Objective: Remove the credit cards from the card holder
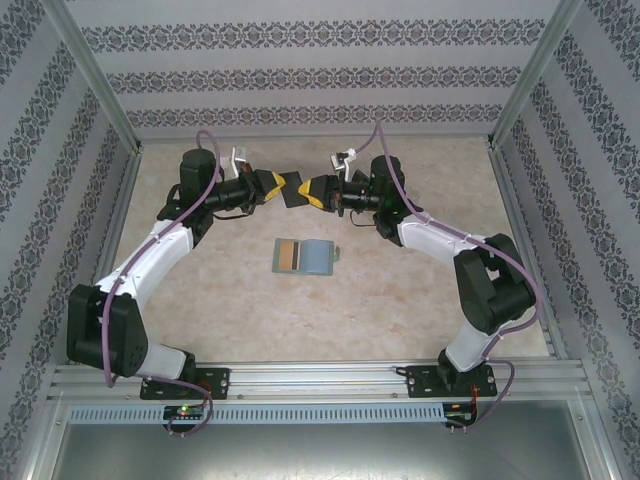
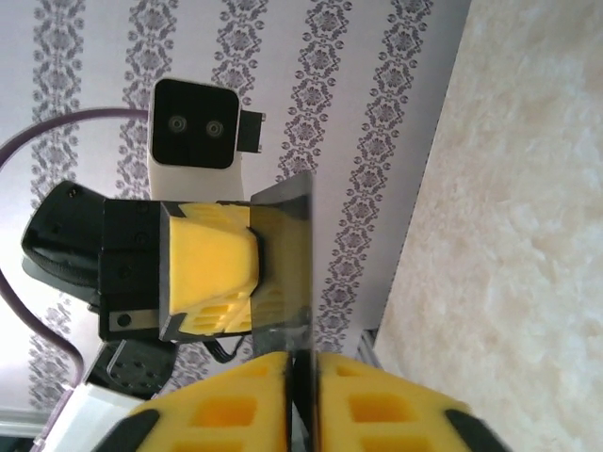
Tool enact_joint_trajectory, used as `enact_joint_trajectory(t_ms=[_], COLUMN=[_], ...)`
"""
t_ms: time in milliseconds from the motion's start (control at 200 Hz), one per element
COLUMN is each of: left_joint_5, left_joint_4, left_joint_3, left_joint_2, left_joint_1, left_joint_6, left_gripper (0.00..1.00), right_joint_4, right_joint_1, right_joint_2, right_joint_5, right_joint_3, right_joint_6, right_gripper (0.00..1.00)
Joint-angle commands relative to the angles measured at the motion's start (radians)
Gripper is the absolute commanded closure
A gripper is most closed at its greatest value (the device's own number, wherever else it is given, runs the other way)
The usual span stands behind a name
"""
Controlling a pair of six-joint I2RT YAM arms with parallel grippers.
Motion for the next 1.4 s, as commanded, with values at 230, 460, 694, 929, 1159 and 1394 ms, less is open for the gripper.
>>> enact_joint_trajectory(t_ms=[230, 460, 694, 929, 1159, 1394], left_joint_5=[-0.538, -0.853, -1.0, -0.996, -0.951, -0.929], left_joint_4=[-0.655, -0.871, -0.916, -0.931, -0.916, -0.904], left_joint_3=[0.057, 0.079, 0.083, 0.071, 0.047, 0.042], left_joint_2=[-0.163, -0.242, -0.291, -0.3, -0.301, -0.292], left_joint_1=[0.013, 0.021, 0.021, 0.02, 0.02, 0.02], left_joint_6=[0.374, 0.528, 0.642, 0.728, 0.735, 0.738], left_gripper=[0.32, 0.1, 0.0, 0.01, 0.0, 0.01], right_joint_4=[-0.469, -0.834, -0.936, -0.94, -1.006, -1.061], right_joint_1=[-0.018, -0.054, -0.113, -0.189, -0.214, -0.226], right_joint_2=[-0.094, -0.084, -0.024, 0.097, 0.225, 0.318], right_joint_5=[0.194, 0.507, 0.713, 0.705, 0.731, 0.678], right_joint_3=[0.013, 0.126, 0.256, 0.395, 0.528, 0.61], right_joint_6=[-0.433, -0.797, -1.091, -1.362, -1.528, -1.604], right_gripper=[1.0, 1.0, 1.0, 1.0, 1.0, 1.0])
